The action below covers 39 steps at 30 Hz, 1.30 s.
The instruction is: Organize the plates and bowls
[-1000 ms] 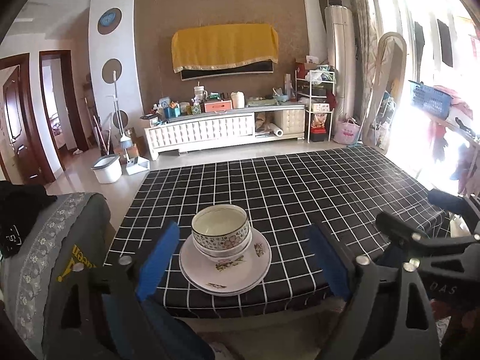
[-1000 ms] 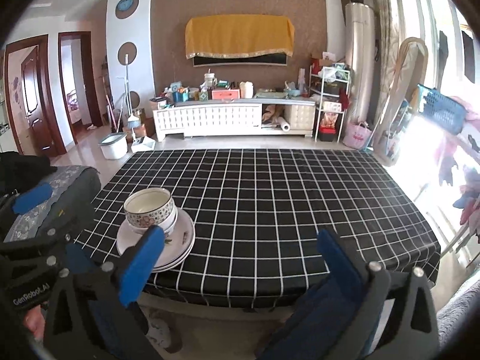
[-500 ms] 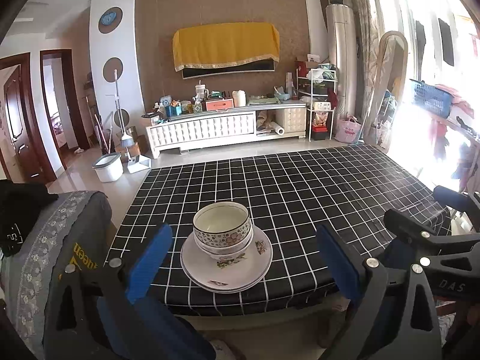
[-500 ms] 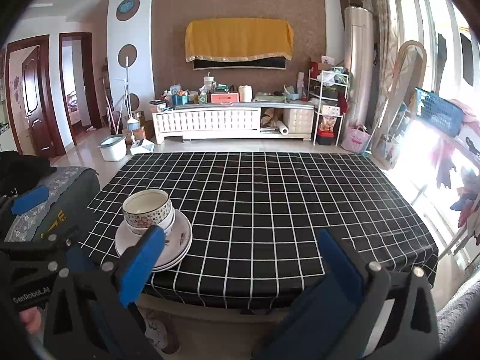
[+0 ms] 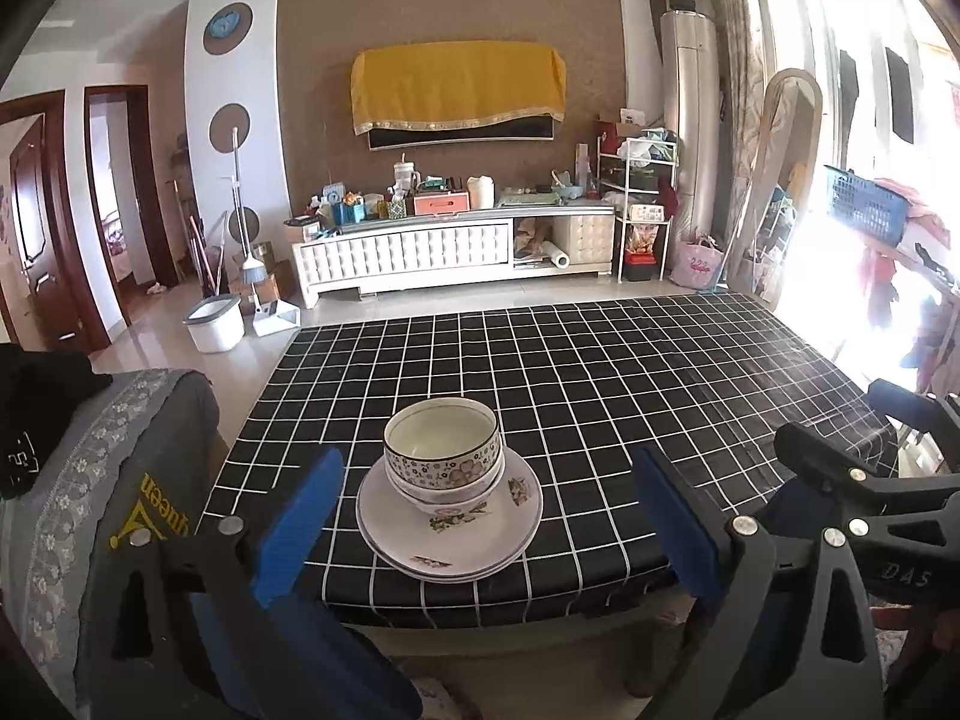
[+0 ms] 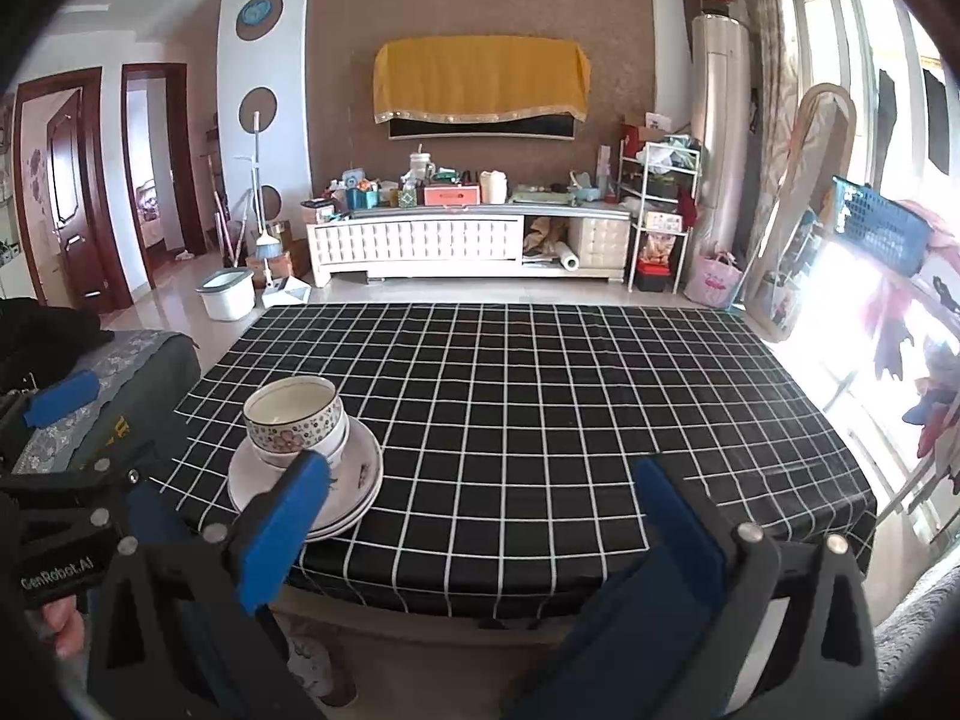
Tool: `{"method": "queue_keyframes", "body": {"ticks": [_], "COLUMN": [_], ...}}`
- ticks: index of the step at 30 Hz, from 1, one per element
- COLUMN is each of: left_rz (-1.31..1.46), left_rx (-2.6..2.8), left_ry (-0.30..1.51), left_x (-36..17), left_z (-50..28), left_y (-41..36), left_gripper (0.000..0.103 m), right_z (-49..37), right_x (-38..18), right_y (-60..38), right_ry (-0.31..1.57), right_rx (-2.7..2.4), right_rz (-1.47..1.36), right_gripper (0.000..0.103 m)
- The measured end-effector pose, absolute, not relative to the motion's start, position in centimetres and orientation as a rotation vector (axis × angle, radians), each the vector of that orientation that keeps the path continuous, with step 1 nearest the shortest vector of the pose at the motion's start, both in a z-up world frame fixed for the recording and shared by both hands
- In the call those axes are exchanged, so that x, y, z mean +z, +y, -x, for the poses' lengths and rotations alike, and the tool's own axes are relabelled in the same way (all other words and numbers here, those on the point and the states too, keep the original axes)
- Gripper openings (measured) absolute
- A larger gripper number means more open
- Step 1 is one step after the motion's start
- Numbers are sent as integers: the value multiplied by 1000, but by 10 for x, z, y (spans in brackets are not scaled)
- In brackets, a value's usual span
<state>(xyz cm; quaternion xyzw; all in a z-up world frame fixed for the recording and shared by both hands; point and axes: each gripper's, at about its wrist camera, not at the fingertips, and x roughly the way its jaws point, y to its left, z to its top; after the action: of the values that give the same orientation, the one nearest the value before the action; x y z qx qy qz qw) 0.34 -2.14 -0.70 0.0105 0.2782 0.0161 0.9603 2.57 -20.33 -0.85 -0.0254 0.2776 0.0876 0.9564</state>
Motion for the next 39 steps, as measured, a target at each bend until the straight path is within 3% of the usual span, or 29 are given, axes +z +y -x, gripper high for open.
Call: {"method": "queue_keyframes", "body": {"ticks": [39], "left_rz": [16], "left_rx": [2], "left_ry": [594], "left_x": [-14], "left_z": [-5], "left_y": [-10], "left_gripper": [96], "right_z": [-29], "right_x": [-16], "right_y": [-195], "right_ry": [590], "right_rx": [200], "right_rz": [68], "right_gripper": [103]}}
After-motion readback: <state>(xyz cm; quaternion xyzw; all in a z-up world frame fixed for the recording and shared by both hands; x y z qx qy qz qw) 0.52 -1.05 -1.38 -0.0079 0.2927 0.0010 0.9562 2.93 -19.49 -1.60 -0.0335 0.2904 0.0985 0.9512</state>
